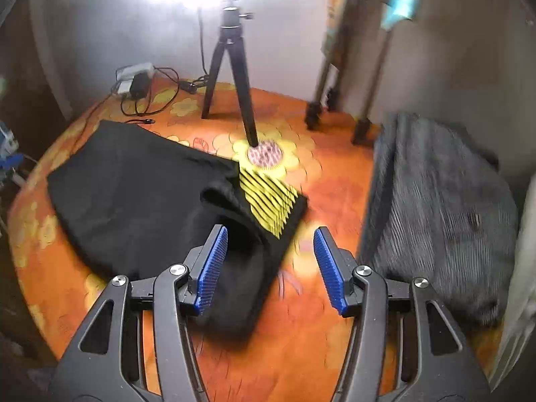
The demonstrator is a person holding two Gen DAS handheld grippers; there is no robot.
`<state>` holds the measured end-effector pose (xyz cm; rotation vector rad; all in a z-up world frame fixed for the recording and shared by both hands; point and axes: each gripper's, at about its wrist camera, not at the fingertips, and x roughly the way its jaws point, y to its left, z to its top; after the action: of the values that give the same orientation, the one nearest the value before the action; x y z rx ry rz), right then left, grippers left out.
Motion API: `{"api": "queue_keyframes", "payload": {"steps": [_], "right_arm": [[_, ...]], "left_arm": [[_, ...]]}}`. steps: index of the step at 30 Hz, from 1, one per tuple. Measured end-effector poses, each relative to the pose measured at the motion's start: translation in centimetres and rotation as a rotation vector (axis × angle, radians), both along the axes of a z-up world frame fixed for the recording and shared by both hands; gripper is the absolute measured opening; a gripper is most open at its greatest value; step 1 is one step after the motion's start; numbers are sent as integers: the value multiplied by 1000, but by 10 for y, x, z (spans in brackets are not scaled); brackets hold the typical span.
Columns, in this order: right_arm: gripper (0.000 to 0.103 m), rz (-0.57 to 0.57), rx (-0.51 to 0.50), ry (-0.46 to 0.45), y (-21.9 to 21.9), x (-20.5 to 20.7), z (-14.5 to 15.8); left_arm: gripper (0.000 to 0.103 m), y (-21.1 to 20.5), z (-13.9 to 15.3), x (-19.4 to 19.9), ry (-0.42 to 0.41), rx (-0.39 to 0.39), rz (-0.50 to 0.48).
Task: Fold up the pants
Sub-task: 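Open both grippers and release the folded pants onto the bed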
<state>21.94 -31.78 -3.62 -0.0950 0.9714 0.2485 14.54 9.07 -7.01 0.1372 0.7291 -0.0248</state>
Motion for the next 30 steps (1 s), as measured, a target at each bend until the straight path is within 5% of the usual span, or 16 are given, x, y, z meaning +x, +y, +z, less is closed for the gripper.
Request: {"api": "queue_keyframes", "payload": {"steps": [5,11,18,22,30], "right_arm": [[56,47,-38,-28,2,-19,-5],[56,106,-106,-24,42,12,-37],[56,-80,-289,-59,34,62,-54],[56,-93,-249,-84,27,54,-31],[57,297,-122,-146,129,-3,20]], "left_arm": [[35,-32,2,-10,-2,20,-65],[35,-54,-6,-10,15,16,-87],[35,-41,-16,-9,31,10,-55],[35,-24,-22,-11,35,-16,-29],[35,18,-31,-22,49,-67,17]]}}
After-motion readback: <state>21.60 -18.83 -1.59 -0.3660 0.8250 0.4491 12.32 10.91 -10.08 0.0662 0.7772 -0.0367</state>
